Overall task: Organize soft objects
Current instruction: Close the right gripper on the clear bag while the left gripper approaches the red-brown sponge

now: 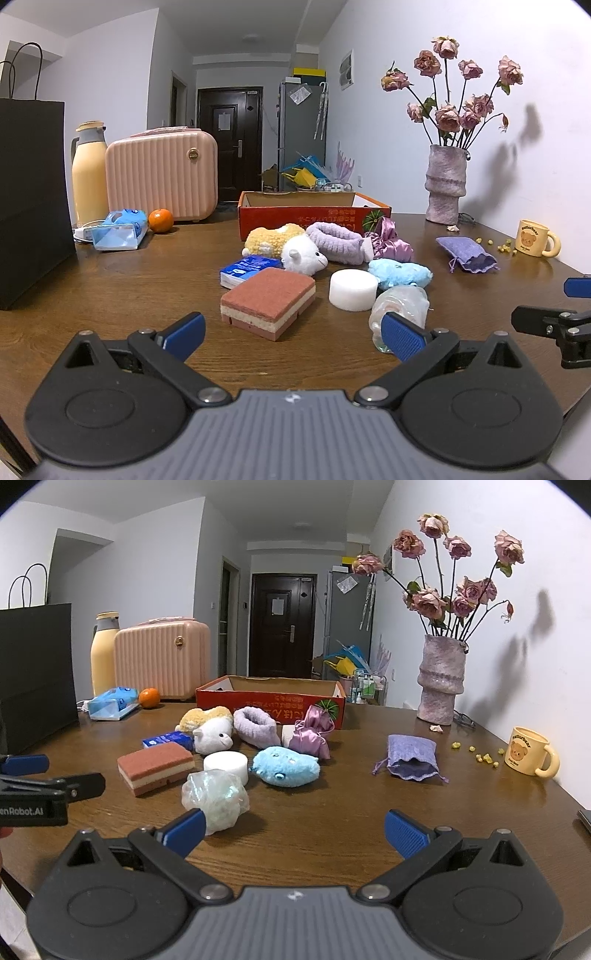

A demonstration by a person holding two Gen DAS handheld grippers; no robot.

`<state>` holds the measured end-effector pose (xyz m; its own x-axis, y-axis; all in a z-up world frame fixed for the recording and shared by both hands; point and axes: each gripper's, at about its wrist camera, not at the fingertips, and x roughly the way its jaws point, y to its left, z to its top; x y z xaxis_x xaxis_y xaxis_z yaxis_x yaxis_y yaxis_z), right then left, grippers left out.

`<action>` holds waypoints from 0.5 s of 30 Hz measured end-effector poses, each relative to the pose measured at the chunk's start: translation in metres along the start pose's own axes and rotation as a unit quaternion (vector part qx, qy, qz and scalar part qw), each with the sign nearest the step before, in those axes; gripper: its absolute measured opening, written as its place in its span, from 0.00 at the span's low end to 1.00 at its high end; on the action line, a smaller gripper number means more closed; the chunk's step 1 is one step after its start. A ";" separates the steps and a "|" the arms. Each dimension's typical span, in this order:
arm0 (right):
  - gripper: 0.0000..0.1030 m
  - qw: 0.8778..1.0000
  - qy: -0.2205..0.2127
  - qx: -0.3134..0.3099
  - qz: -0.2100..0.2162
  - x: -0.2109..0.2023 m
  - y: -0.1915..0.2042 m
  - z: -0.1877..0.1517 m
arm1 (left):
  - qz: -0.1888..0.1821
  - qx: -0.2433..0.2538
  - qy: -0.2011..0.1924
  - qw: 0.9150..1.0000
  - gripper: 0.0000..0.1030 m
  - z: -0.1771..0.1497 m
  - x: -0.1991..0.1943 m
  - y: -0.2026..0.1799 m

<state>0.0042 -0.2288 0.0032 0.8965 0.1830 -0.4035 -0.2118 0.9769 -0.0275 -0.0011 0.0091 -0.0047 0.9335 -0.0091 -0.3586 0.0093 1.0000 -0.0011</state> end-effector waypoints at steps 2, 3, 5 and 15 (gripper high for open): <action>1.00 1.000 0.000 -0.002 0.004 0.003 0.001 0.001 | 0.001 -0.002 0.003 1.000 1.00 0.001 0.005 0.002; 1.00 1.000 0.001 -0.002 0.006 0.004 0.001 0.002 | 0.002 -0.002 0.004 1.000 1.00 0.002 0.007 0.003; 1.00 1.000 0.002 -0.004 0.011 0.008 0.003 0.002 | 0.004 -0.002 0.005 1.000 1.00 0.003 0.010 0.003; 1.00 0.999 0.015 -0.014 0.037 0.032 0.009 0.006 | 0.017 -0.004 0.014 1.000 1.00 0.007 0.025 0.007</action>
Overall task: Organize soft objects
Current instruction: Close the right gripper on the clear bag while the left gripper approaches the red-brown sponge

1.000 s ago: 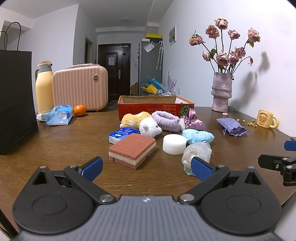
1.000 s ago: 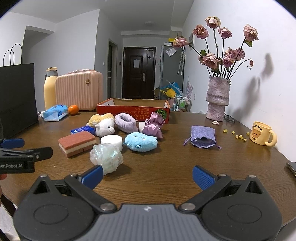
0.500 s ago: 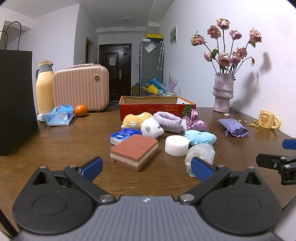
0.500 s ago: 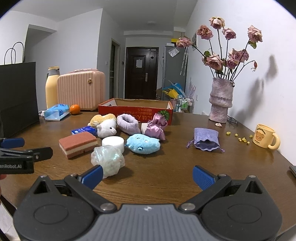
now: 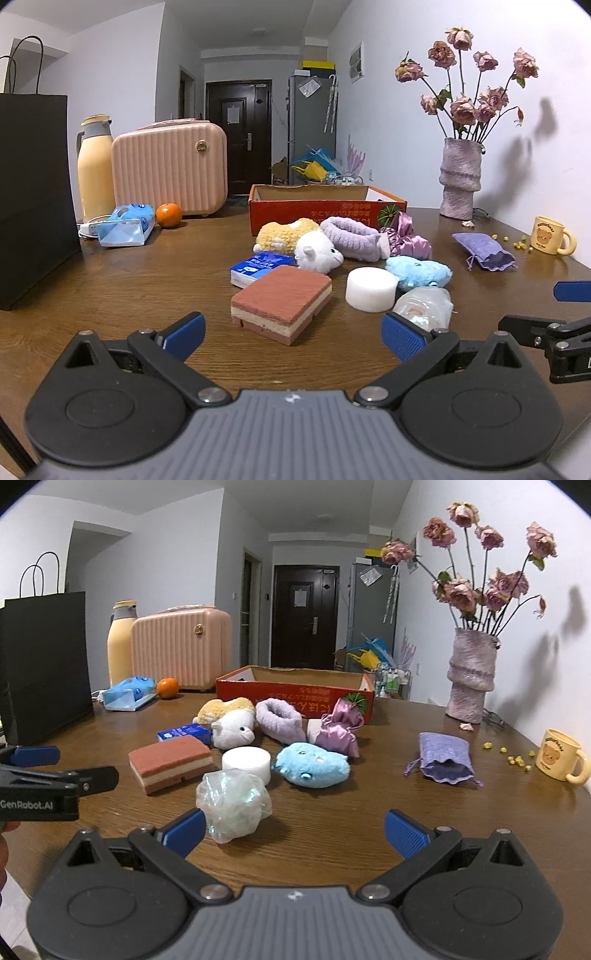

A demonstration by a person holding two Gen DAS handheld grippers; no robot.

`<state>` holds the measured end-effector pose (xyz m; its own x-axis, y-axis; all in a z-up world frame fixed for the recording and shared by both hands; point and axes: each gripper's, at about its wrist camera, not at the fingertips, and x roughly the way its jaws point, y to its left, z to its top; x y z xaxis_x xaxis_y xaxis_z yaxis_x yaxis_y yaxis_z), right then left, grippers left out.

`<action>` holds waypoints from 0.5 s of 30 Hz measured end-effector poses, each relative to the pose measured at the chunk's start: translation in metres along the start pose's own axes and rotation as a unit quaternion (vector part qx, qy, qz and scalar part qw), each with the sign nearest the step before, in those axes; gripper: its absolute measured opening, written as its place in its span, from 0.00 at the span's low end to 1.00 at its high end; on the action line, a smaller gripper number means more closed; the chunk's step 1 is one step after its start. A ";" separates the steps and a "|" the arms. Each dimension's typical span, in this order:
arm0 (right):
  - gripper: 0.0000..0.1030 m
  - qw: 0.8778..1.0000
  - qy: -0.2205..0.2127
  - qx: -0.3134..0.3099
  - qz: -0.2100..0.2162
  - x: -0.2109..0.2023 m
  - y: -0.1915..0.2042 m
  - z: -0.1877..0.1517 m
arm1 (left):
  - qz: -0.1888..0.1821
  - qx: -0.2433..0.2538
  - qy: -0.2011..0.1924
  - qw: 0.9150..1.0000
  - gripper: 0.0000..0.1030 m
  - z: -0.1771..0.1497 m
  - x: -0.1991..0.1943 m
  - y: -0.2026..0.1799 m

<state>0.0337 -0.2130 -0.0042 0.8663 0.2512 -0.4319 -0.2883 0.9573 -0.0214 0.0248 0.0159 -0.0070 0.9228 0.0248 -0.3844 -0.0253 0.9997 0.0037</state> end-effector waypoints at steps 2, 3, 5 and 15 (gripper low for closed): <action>1.00 1.000 0.004 0.000 0.005 0.007 0.000 0.001 | 0.003 -0.001 0.002 1.000 1.00 0.000 0.003 0.002; 1.00 1.000 0.006 0.000 0.007 0.010 0.001 0.002 | 0.005 -0.002 0.003 1.000 1.00 0.000 0.005 0.002; 1.00 1.000 0.009 -0.002 0.010 0.016 0.001 0.004 | 0.008 -0.004 0.005 1.000 1.00 0.001 0.009 0.005; 1.00 0.999 0.023 -0.007 0.025 0.044 0.009 0.011 | 0.015 -0.015 0.015 1.000 1.00 0.006 0.029 0.018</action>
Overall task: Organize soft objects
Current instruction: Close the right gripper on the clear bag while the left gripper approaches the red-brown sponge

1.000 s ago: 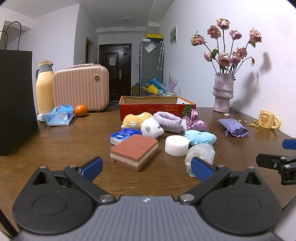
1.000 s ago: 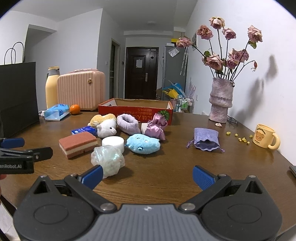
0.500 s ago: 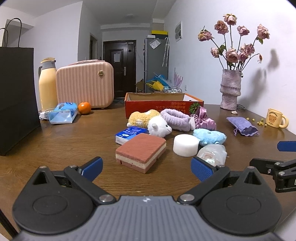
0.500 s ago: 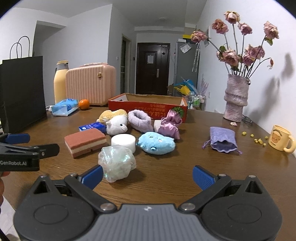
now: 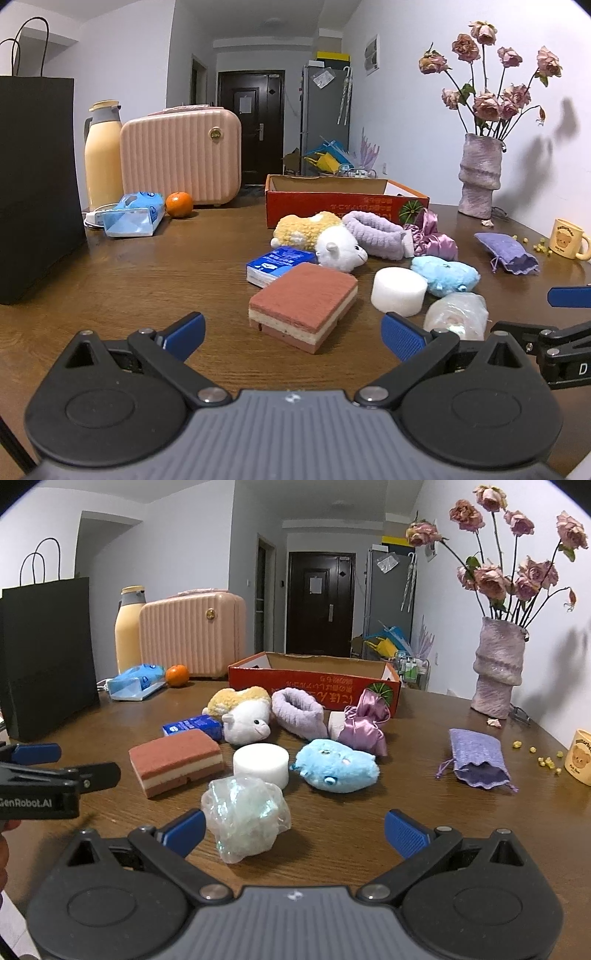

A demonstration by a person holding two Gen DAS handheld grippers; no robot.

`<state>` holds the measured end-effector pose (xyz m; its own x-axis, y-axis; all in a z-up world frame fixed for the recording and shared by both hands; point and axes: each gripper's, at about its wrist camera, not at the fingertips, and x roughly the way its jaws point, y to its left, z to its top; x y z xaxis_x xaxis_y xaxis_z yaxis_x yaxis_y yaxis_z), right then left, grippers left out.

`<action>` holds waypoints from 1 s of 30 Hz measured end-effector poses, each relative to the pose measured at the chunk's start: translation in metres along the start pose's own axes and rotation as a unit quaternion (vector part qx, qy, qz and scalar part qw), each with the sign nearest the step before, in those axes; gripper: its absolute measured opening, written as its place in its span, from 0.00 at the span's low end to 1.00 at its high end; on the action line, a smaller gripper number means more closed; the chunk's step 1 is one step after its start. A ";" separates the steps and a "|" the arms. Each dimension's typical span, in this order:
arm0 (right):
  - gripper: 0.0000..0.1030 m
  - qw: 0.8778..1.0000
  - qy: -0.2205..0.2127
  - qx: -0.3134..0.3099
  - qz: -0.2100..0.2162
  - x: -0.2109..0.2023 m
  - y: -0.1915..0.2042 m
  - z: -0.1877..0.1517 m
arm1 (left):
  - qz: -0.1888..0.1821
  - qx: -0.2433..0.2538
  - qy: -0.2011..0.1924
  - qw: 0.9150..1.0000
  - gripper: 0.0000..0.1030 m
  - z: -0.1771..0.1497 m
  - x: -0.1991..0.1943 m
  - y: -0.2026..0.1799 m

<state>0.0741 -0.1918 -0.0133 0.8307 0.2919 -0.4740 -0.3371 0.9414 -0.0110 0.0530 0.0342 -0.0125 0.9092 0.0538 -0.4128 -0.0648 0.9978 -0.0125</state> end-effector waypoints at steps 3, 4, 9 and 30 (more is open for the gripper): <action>1.00 1.000 0.006 -0.001 0.002 0.009 0.001 0.003 | 0.001 -0.002 0.002 1.000 1.00 0.003 0.006 0.004; 1.00 1.000 0.008 -0.002 0.004 0.012 0.002 0.005 | 0.002 -0.002 0.003 1.000 1.00 0.003 0.008 0.004; 1.00 1.000 0.019 -0.007 0.013 0.028 0.007 0.009 | 0.006 -0.008 0.009 1.000 1.00 0.007 0.017 0.010; 0.80 0.994 0.085 -0.040 0.058 0.091 0.033 0.021 | 0.018 -0.037 0.030 0.999 1.00 0.013 0.044 0.035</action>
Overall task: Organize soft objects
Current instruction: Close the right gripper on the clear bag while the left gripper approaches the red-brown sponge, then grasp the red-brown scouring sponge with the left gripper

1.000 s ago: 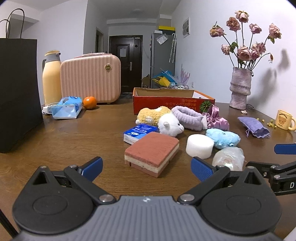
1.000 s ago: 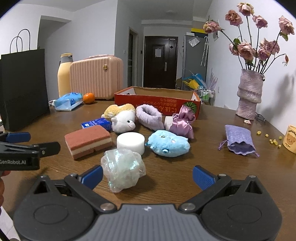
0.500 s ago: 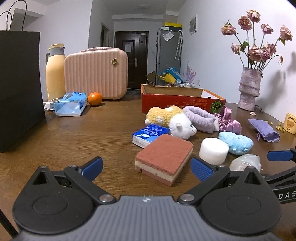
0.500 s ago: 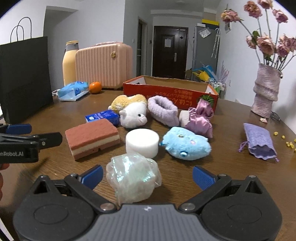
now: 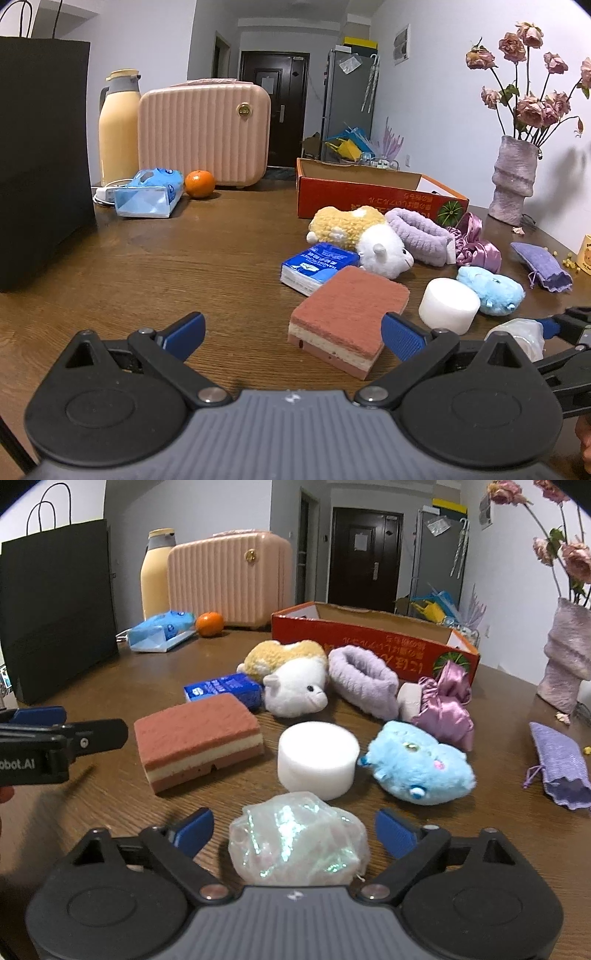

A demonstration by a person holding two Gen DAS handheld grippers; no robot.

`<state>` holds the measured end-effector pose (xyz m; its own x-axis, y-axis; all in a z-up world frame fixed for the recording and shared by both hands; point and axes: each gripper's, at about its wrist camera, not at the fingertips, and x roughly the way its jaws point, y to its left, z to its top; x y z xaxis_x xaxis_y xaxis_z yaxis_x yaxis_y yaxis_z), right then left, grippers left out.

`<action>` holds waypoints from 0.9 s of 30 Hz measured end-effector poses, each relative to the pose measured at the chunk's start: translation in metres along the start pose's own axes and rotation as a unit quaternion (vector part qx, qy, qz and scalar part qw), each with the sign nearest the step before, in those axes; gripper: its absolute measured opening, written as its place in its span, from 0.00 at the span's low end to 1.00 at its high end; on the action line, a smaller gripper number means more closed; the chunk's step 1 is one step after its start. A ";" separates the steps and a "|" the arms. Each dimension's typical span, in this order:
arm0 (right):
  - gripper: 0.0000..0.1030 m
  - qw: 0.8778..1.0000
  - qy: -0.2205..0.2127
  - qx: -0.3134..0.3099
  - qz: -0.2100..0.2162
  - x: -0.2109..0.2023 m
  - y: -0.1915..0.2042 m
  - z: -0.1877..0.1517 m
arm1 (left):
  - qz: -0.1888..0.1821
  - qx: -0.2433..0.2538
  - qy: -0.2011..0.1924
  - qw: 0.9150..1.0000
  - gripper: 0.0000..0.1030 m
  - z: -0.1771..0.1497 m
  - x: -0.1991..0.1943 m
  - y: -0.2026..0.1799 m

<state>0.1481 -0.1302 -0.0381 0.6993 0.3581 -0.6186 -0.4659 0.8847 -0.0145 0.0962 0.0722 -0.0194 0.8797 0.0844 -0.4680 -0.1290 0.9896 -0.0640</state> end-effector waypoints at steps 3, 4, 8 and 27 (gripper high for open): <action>0.75 1.000 0.010 0.005 0.010 0.005 -0.002 0.001 | -0.003 -0.002 0.003 1.000 1.00 0.001 0.002 0.001; 0.72 1.000 0.012 0.006 0.013 0.006 -0.002 0.001 | -0.005 -0.003 0.003 1.000 1.00 0.001 0.002 0.001; 0.57 1.000 0.013 0.004 0.022 0.006 -0.002 0.000 | -0.008 -0.001 0.004 1.000 1.00 0.001 0.003 0.000; 0.47 0.999 -0.032 0.031 0.014 -0.013 -0.030 0.001 | -0.017 0.035 0.011 0.999 1.00 0.018 0.014 -0.025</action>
<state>0.1536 -0.1612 -0.0287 0.7202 0.4000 -0.5668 -0.4532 0.8899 0.0523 0.1198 0.0504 -0.0081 0.8729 0.0486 -0.4855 -0.0663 0.9976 -0.0194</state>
